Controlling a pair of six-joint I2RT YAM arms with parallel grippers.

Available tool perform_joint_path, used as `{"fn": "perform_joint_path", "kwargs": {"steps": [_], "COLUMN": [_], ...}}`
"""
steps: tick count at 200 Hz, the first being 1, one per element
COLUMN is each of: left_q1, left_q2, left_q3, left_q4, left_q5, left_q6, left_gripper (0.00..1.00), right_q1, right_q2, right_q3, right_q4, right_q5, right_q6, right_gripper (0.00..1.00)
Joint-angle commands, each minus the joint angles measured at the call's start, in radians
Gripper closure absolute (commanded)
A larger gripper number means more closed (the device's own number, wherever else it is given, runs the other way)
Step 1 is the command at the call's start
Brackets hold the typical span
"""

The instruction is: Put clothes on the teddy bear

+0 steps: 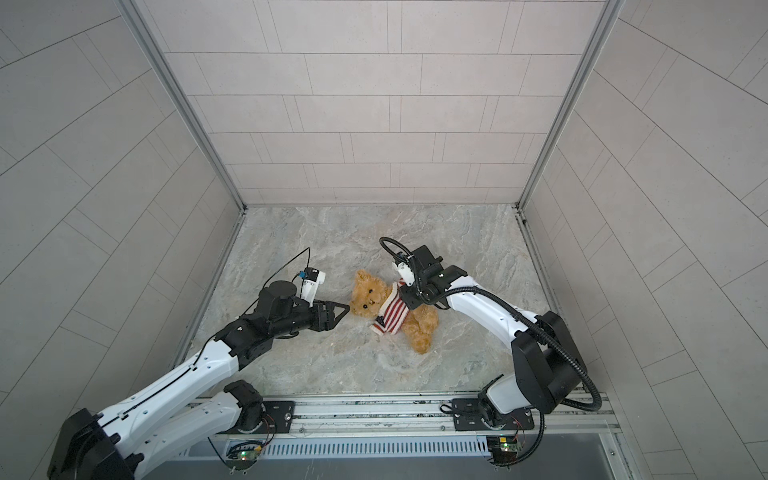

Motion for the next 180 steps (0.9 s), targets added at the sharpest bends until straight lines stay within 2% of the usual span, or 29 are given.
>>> {"fn": "perform_joint_path", "kwargs": {"steps": [1, 24, 47, 71, 84, 104, 120, 151, 180], "left_q1": [-0.019, -0.058, -0.108, -0.132, -0.147, -0.178, -0.187, -0.187, -0.186], "left_q2": [0.005, 0.002, 0.009, 0.026, 0.038, 0.064, 0.082, 0.099, 0.137], "left_q3": [-0.023, -0.035, -0.047, -0.084, -0.104, -0.123, -0.135, -0.152, -0.167], "left_q4": [0.018, 0.015, 0.021, 0.063, 0.099, 0.139, 0.17, 0.194, 0.254], "left_q5": [-0.032, -0.058, -0.081, -0.08, -0.082, -0.091, -0.091, -0.103, -0.096], "left_q6": [0.003, 0.003, -0.002, -0.035, -0.053, -0.073, -0.088, -0.096, -0.112], "left_gripper": [0.37, 0.42, 0.48, 0.57, 0.6, 0.63, 0.64, 0.66, 0.66], "right_q1": [0.001, 0.003, 0.017, 0.121, 0.178, 0.264, 0.292, 0.29, 0.239], "right_q2": [-0.032, -0.116, -0.225, -0.339, -0.361, -0.34, -0.297, -0.217, -0.108], "right_q3": [0.02, -0.019, -0.068, -0.105, -0.103, -0.099, -0.105, -0.138, -0.14], "right_q4": [-0.088, -0.082, -0.051, -0.001, 0.009, 0.024, 0.055, 0.125, 0.162], "right_q5": [0.106, 0.173, 0.189, 0.251, 0.238, 0.249, 0.231, 0.257, 0.252], "right_q6": [-0.017, 0.025, 0.031, 0.062, 0.088, 0.114, 0.124, 0.133, 0.137], "right_gripper": [0.44, 0.39, 0.38, 0.36, 0.35, 0.35, 0.36, 0.42, 0.49]}}
